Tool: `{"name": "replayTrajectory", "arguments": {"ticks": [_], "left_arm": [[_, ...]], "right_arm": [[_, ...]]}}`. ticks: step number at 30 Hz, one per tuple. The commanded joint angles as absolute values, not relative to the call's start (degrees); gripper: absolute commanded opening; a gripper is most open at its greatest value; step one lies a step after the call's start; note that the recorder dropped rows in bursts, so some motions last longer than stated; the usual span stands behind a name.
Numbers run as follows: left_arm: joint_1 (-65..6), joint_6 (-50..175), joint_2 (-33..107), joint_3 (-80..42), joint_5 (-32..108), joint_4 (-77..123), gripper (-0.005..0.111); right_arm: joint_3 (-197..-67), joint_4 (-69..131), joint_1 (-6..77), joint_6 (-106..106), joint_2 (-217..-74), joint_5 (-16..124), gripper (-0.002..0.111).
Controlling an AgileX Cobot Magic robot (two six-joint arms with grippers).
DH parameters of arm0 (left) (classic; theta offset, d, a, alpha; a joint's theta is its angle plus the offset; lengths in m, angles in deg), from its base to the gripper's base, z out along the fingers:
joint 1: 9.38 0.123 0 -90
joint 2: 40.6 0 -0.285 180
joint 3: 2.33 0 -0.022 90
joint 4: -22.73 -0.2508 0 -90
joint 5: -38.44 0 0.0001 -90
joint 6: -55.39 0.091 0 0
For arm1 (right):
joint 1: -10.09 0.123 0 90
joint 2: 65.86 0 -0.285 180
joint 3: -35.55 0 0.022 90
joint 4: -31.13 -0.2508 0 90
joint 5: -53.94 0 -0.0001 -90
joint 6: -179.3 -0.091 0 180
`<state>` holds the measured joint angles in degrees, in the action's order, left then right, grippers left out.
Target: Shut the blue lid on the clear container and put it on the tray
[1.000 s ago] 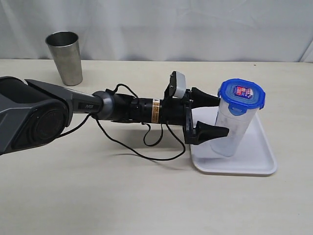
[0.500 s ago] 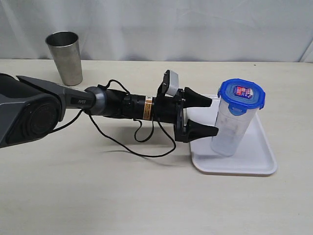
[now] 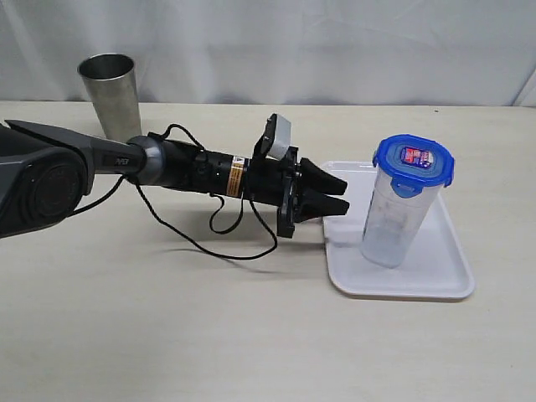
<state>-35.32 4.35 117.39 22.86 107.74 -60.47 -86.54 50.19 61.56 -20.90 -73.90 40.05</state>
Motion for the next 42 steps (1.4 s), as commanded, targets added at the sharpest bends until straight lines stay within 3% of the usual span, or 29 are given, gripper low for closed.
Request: {"name": "replayTrajectory", "arguments": {"ticks": [1,13,23,42], "left_arm": [[-34.6,-1.1,114.9,23.2,108.4,-69.4,0.003],[-34.7,-21.2,104.8,21.6,105.9,-77.2,0.0],[-34.7,-21.5,95.5,13.7,102.7,-77.2,0.0],[-34.7,-35.0,49.3,-21.7,43.6,-77.2,0.0]], "right_arm": [[-86.3,50.0,61.6,-21.1,-73.9,40.4,0.005],[-86.3,50.0,61.6,-21.1,-73.9,40.4,0.005],[-86.3,50.0,61.6,-21.1,-73.9,40.4,0.005],[-86.3,50.0,61.6,-21.1,-73.9,40.4,0.005]]}}
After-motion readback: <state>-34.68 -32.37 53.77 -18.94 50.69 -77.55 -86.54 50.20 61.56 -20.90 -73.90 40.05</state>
